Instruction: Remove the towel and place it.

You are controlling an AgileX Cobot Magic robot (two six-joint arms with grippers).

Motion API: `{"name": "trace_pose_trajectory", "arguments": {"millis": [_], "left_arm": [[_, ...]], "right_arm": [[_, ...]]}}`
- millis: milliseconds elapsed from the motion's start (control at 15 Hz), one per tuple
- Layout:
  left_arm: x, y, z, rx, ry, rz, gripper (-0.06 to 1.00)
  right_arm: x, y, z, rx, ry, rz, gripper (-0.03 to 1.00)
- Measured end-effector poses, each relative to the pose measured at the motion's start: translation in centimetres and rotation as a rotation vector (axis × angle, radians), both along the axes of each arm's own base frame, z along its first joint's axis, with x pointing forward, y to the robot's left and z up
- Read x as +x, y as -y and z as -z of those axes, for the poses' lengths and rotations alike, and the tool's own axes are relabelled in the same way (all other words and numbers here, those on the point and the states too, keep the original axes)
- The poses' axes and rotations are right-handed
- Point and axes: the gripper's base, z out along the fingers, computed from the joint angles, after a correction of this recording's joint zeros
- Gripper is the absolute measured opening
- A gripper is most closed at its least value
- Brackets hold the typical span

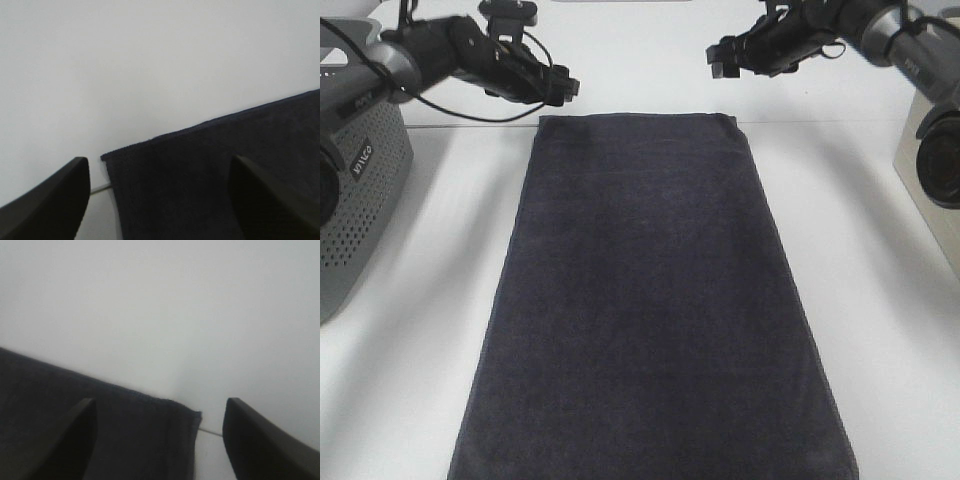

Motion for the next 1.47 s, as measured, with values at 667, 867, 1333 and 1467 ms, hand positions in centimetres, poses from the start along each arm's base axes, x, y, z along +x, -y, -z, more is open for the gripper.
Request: {"name": "trace_pose_trajectory", "arguments": {"millis": [667,867,1333,1467], "left_arm": [[-9.4,-3.6,-21.8,0.061,-0.241,-0.037,0.73],[-9.9,-11.2,-24.1,0.064,-0.216,-0.212,0.73],[-25.1,-13.2,-26.3,0.119,-0.426,-0.262,0.73],[-30.6,-13.4,-26.0,0.132,-0.449,-0.274,0.73]], "right_arm": [[-10.4,2.4,-21.9,-0.056,-0.122,0.131,0.69],[-14.5,3.6,-24.3,-0.137,-0.167,0.163,0.69],[-31.6,5.8,-25.6,-0.127,-0.318,0.202,0.69],[-37.2,6.6,-25.6,-0.109,-0.296,0.219,0.69]]}}
